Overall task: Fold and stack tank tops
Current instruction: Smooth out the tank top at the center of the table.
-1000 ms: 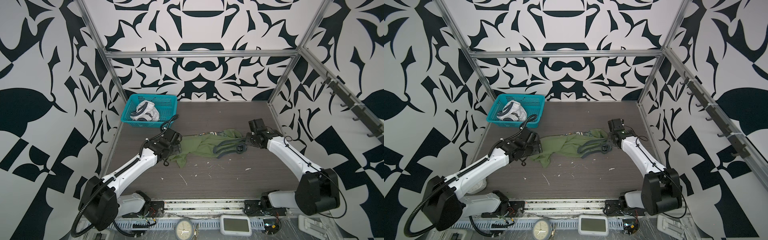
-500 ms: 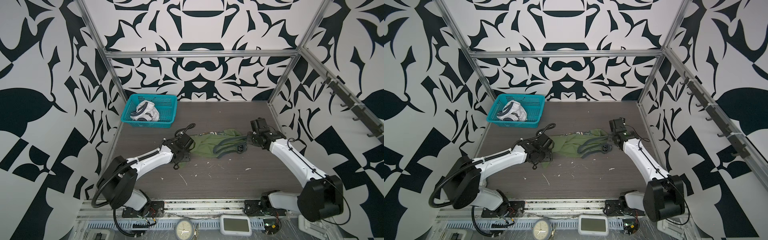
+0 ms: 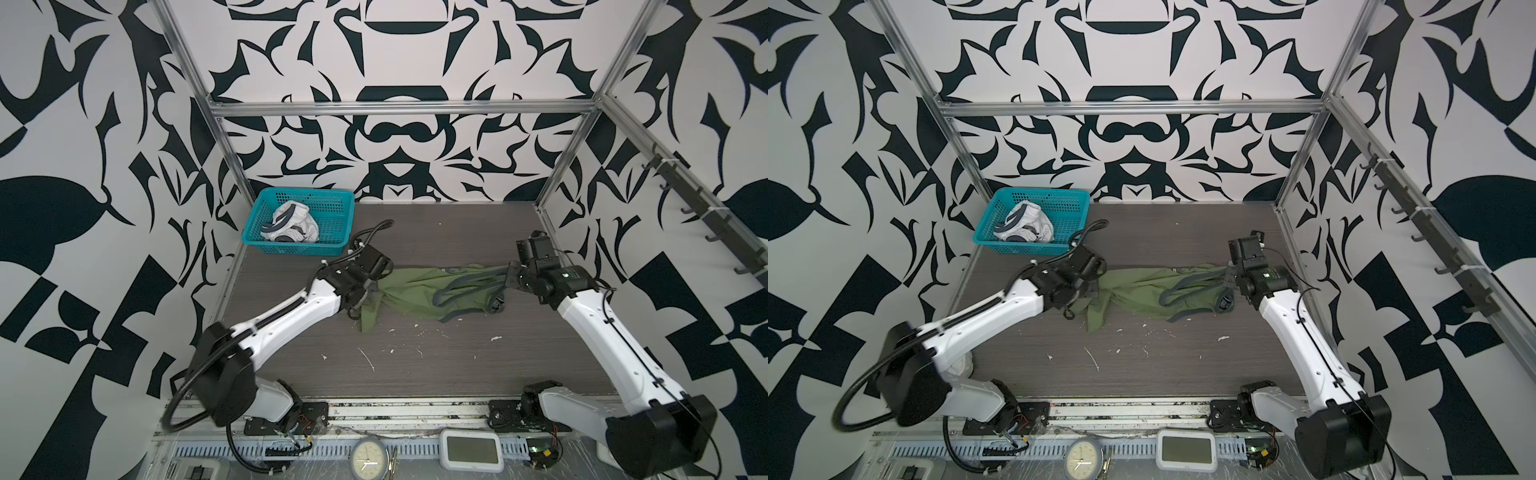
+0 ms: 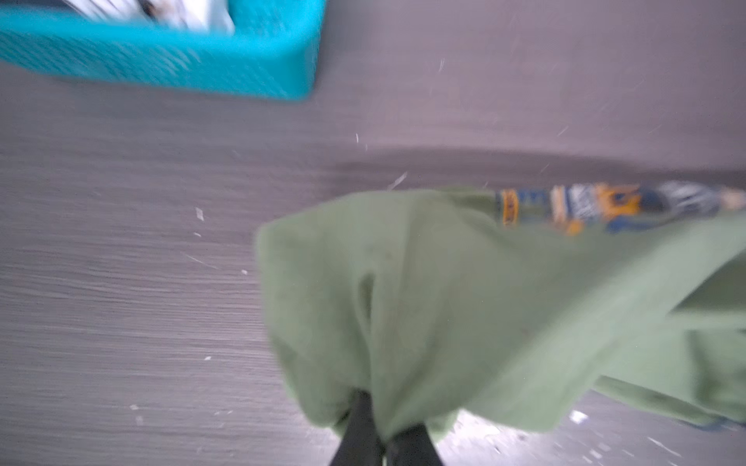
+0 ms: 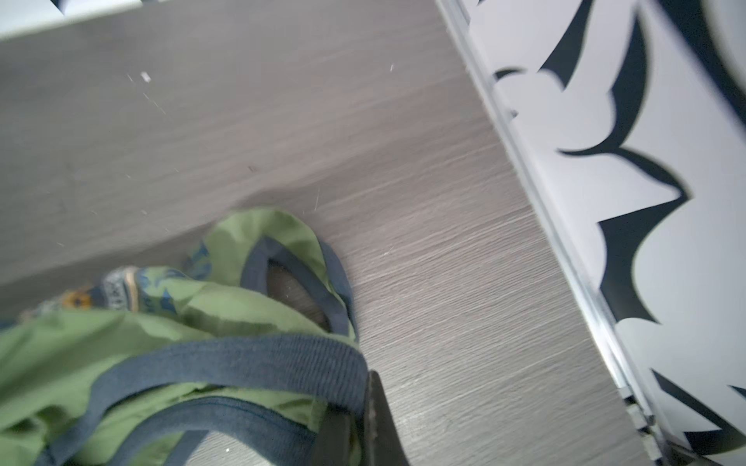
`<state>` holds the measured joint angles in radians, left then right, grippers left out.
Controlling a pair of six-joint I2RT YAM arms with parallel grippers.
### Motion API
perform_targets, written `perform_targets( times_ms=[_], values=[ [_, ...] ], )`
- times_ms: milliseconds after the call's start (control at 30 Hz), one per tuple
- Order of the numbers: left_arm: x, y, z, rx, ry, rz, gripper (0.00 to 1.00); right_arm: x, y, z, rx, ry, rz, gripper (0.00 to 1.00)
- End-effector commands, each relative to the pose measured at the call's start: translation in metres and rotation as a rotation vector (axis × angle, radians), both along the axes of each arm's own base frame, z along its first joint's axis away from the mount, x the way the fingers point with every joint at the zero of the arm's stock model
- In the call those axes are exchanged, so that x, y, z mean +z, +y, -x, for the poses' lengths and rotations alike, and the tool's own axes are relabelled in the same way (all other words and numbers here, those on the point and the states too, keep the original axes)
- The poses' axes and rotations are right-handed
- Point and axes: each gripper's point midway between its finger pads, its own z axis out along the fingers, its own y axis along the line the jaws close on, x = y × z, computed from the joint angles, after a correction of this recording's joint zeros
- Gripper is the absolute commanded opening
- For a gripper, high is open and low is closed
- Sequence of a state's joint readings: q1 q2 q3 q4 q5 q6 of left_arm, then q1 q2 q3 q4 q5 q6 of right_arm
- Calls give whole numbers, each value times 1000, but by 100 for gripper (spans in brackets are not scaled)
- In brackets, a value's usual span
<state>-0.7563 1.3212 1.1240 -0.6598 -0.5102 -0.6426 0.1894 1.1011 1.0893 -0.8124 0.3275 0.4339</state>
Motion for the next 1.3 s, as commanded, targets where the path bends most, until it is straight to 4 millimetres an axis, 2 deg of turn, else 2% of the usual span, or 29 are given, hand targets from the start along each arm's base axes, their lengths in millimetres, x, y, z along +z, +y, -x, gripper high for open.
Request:
perform_targets(
  times_ms=[0, 67, 133, 233, 300, 400, 467, 500, 567, 667, 733, 800, 900, 1067, 1267],
  values=[
    [67, 27, 14, 8, -154, 72, 0, 45, -16, 17, -30, -67, 56, 0],
    [74, 32, 15, 0, -149, 129, 0, 51, -19, 21, -35, -71, 67, 0],
    [62, 36, 8, 7, -86, 167, 0, 52, -19, 20, -38, -73, 73, 0],
    [22, 46, -12, 55, 84, 161, 0, 40, -19, 5, -40, -45, 85, 0],
    [-16, 47, -29, 83, 219, 140, 0, 20, -18, -13, -41, -2, 84, 0],
    [-52, 28, -49, 29, 355, 111, 4, -20, -9, -45, -20, 87, 7, 0],
    [-69, 24, -62, 43, 401, 79, 13, -44, -8, -64, -27, 138, 3, 0],
    [-72, 23, -68, 50, 404, 68, 22, -54, -11, -72, -33, 168, 8, 1],
    [-71, 28, -75, 78, 380, 43, 47, -68, -19, -77, -57, 236, 38, 16],
    [-53, 39, -72, 104, 304, 41, 71, -68, -20, -72, -57, 247, 46, 41],
    [-42, 46, -64, 108, 241, 60, 80, -61, -9, -67, -25, 200, 14, 60],
    [-37, 55, -50, 119, 193, 78, 84, -55, 13, -60, 43, 164, -55, 70],
    [-44, 62, -30, 133, 174, 138, 84, -60, 65, -48, 177, 168, -232, 71],
    [-66, 65, -11, 130, 202, 191, 84, -85, 128, -33, 273, 208, -366, 67],
    [-81, 68, -16, 150, 242, 243, 84, -119, 168, -34, 286, 260, -476, 59]
  ],
)
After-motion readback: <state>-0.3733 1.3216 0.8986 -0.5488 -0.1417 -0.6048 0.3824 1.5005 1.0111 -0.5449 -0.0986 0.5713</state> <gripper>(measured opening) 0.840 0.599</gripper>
